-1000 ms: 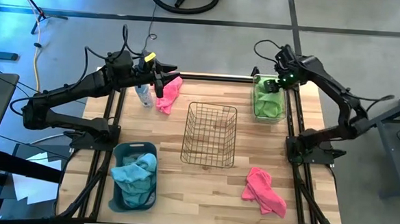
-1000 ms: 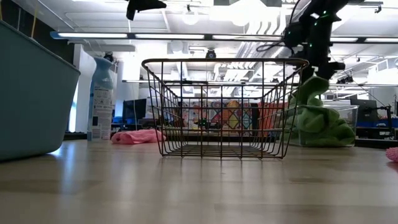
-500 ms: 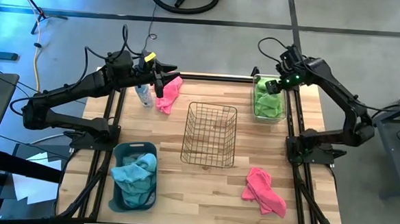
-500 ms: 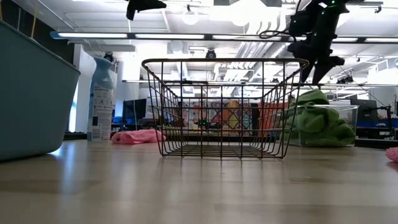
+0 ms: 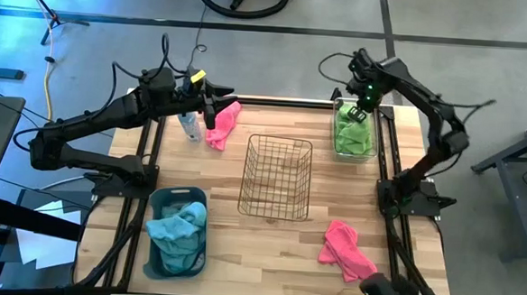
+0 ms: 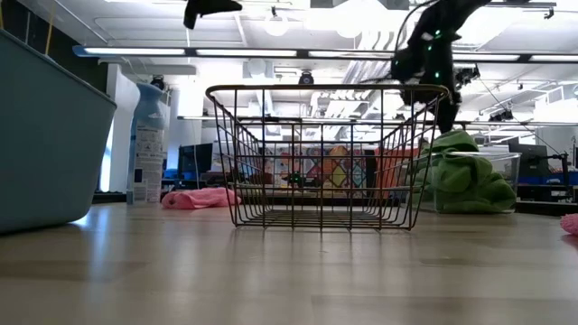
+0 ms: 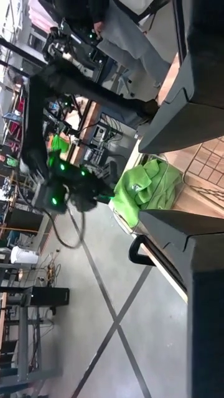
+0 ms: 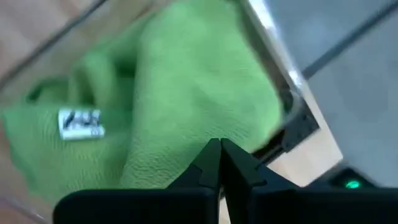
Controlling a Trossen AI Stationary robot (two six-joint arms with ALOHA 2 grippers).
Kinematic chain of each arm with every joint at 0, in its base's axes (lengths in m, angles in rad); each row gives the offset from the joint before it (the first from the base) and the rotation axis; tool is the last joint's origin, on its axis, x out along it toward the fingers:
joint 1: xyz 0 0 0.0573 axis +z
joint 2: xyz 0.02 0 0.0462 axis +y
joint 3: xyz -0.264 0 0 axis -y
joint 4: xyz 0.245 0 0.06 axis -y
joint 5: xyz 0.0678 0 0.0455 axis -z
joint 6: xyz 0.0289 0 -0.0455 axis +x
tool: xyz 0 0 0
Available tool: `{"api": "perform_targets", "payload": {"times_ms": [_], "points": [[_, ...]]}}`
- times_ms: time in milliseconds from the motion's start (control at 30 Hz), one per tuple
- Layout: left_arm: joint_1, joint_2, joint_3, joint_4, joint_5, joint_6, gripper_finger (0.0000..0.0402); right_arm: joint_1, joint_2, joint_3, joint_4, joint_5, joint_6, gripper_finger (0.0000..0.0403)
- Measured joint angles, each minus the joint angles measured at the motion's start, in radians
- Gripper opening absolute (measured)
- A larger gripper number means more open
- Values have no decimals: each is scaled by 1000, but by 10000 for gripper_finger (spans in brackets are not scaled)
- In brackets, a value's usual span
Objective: Sort microfiber towel by color & place in baskets
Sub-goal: Put the green microfiber cloth into the transparent bin
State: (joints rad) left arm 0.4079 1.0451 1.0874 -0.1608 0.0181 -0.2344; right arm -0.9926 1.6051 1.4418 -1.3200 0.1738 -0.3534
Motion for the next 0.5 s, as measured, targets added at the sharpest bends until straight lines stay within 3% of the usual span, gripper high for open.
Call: {"api": "perform_targets", "payload": {"times_ms": [200, 300, 500], "points": [[-12, 0, 0, 0, 0, 0, 145, 27, 75, -25, -75, -56, -207, 2], [-12, 0, 0, 0, 0, 1, 145, 33, 84, -69, -8, -107, -212, 1], [-12, 0, 0, 0, -4, 1, 145, 36, 84, -194, 128, -108, -254, 0]]}}
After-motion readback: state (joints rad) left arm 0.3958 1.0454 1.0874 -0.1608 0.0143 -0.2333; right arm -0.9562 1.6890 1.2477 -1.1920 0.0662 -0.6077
